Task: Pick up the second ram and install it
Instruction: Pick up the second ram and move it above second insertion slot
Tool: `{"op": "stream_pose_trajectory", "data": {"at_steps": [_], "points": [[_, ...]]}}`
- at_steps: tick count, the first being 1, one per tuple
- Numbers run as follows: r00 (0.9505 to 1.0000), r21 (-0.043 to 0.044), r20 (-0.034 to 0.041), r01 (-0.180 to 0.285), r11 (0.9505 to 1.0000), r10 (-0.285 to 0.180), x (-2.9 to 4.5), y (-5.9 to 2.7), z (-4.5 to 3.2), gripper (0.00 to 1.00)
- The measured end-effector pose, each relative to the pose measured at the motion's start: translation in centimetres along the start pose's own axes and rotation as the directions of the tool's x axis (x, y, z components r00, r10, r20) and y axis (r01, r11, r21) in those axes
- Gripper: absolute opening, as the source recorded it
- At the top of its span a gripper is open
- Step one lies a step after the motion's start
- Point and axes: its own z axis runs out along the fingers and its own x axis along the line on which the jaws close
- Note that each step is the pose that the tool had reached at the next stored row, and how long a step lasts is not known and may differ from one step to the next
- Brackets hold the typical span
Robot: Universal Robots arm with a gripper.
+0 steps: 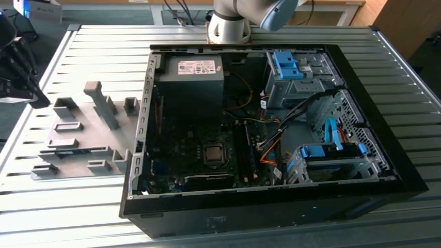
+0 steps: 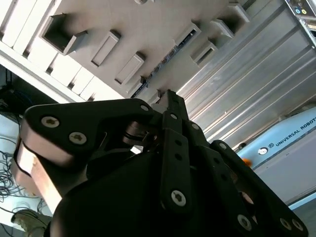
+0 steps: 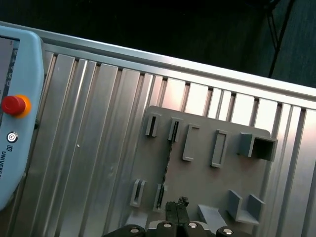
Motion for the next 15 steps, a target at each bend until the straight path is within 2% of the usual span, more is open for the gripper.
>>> {"op": "stream_pose_trajectory", "data": {"at_steps": [3, 7, 10, 12, 13, 14, 15], "points": [[0.9985, 0.0, 0.0004, -0.055, 0.9985, 0.055, 0.0, 0.0, 0.34, 0.1], [0.9923, -0.0001, 0.001, -0.124, 0.9923, 0.124, 0.0, 0.0, 0.91, 0.1], [0.9916, -0.0004, 0.0009, -0.13, 0.9916, 0.13, 0.03, 0.0, 1.04, 0.11], [0.9916, -0.0004, 0.0007, -0.13, 0.9916, 0.13, 0.03, 0.0, 1.06, 0.23], [0.9915, 0.0, 0.001, -0.13, 0.9915, 0.13, 0.03, 0.0, 1.14, 0.23], [0.9912, 0.0, 0.001, -0.133, 0.9912, 0.133, 0.03, 0.04, 1.26, 0.29], [0.99, -0.0001, 0.001, -0.141, 0.99, 0.141, 0.03, 0.05, 1.4, 0.29]]}}
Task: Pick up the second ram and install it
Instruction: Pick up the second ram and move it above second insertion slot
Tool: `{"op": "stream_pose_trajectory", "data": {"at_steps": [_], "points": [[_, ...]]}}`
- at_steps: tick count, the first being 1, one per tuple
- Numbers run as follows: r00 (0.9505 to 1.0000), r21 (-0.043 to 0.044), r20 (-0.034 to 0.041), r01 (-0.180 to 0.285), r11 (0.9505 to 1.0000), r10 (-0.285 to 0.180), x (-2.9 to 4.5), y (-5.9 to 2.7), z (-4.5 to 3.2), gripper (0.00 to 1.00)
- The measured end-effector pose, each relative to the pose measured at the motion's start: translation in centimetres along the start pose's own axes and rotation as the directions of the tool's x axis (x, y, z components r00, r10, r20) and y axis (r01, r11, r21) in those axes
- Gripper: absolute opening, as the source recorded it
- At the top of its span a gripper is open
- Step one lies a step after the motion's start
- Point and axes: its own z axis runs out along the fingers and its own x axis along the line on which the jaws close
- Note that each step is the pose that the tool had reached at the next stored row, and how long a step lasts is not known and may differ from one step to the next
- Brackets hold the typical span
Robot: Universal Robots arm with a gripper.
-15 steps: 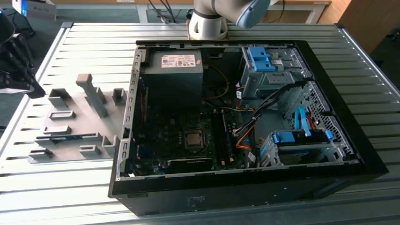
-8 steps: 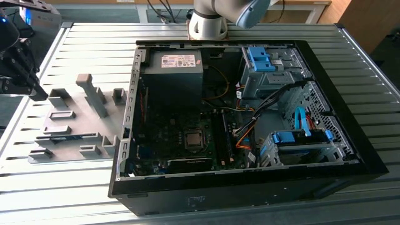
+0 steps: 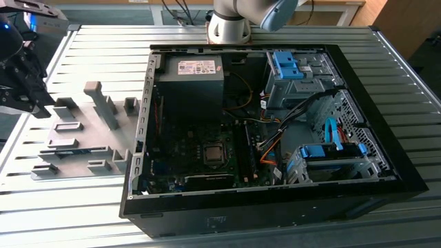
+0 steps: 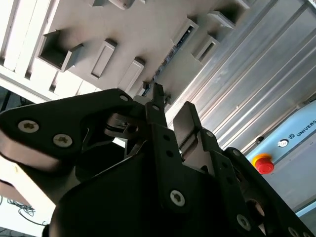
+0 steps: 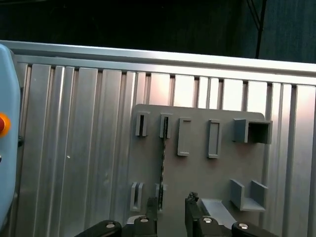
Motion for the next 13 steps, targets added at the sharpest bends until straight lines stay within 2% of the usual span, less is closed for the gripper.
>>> {"op": "stream_pose_trajectory", "data": {"at_steps": [1, 6, 10, 12, 13], "points": [[0.9999, -0.0002, 0.0, -0.014, 0.9999, 0.014, 0.0, 0.0, 0.18, 0.36], [0.9978, -0.0002, 0.0005, -0.066, 0.9978, 0.066, -0.02, 0.05, 0.98, 0.36], [0.9976, 0.0013, 0.0015, -0.069, 0.9976, 0.069, -0.07, 0.95, 1.31, 0.36], [0.9976, 0.0017, 0.0019, -0.069, 0.9976, 0.069, -0.07, 1.1, 1.51, 0.36], [0.9975, 0.0013, 0.0017, -0.071, 0.9975, 0.071, -0.07, 1.16, 2.0, 0.36]]}}
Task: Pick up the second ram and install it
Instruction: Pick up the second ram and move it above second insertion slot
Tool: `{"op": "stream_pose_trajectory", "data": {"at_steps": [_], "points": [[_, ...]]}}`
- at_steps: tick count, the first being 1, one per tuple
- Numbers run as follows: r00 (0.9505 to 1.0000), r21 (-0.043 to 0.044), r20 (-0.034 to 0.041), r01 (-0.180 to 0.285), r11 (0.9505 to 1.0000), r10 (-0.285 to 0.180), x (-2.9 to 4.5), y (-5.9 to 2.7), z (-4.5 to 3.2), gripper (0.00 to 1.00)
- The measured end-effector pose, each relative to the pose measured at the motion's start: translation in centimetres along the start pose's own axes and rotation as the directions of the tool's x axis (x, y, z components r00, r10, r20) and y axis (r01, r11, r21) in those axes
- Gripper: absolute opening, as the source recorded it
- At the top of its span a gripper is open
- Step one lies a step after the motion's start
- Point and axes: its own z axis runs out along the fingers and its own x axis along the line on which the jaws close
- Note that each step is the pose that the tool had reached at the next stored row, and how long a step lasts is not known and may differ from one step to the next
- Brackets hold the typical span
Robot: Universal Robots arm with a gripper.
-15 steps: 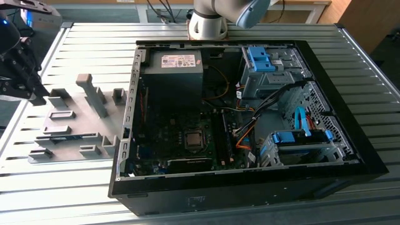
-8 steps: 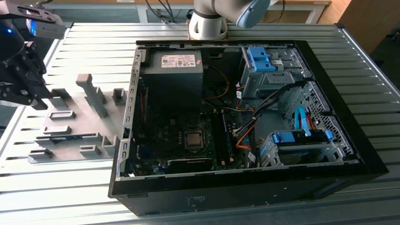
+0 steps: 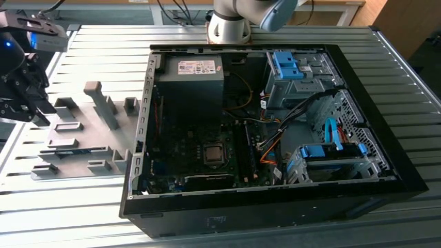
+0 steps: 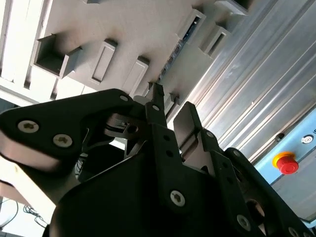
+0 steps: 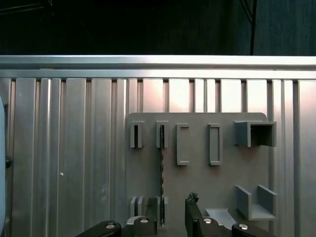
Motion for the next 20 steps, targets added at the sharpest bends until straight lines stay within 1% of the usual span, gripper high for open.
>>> {"op": "stream_pose_trajectory", "data": {"at_steps": [1, 3, 5, 8, 10, 14, 20], "points": [[1.0, -0.0002, 0.0001, -0.007, 1.0, 0.007, 0.0, 0.0, 0.41, 0.36], [0.9998, -0.0003, 0.0001, -0.019, 0.9998, 0.019, 0.0, 0.0, 0.72, 0.36], [0.9998, -0.0002, 0.0002, -0.021, 0.9998, 0.021, 0.0, 0.0, 0.96, 0.36], [0.9998, -0.0003, 0.0002, -0.021, 0.9998, 0.021, 0.0, -0.01, 1.05, 0.36], [0.9997, -0.0002, 0.0004, -0.023, 0.9997, 0.023, 0.0, -0.01, 1.38, 0.36], [0.9989, -0.0003, 0.0006, -0.046, 0.9989, 0.046, 0.03, 0.02, 2.12, 0.36], [0.9989, -0.0004, 0.0005, -0.047, 0.9989, 0.047, 0.2, 0.03, 3.2, 0.36]]}}
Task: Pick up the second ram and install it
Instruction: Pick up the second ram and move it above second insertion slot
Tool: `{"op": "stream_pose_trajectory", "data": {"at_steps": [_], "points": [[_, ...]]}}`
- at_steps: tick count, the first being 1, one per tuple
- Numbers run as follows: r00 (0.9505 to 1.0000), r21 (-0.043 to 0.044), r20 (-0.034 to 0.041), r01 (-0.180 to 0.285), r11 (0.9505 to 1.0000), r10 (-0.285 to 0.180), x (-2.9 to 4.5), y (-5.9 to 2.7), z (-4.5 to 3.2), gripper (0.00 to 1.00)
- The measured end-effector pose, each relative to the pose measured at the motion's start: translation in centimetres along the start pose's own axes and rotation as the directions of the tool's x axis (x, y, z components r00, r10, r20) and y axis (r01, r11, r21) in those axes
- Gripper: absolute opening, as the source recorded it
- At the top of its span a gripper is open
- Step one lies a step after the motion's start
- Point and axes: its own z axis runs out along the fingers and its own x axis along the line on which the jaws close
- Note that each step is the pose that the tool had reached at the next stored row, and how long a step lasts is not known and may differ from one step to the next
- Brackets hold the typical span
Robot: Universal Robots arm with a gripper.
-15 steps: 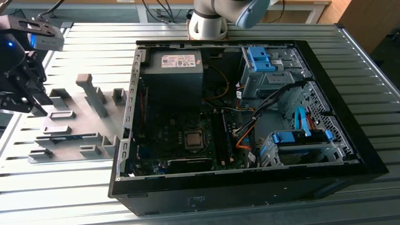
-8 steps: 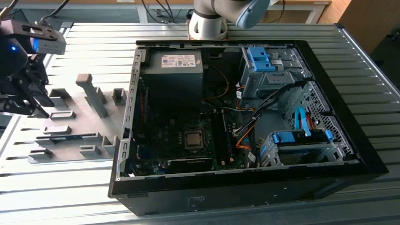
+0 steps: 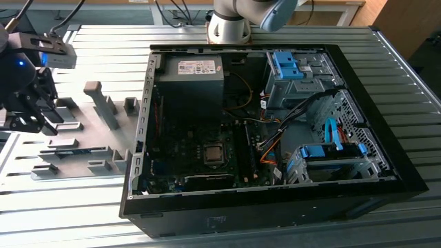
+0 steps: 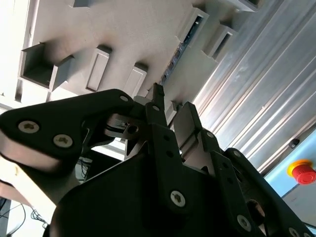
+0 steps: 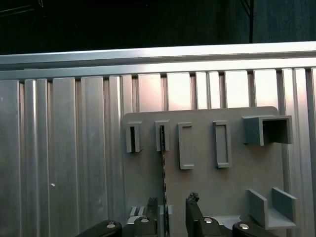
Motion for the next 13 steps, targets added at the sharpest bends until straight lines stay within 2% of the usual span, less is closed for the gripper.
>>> {"op": "stream_pose_trajectory", "data": {"at_steps": [13], "points": [[0.9999, 0.0002, 0.0002, -0.015, 0.9999, 0.015, 0.24, 0.28, 2.34, 0.36]]}}
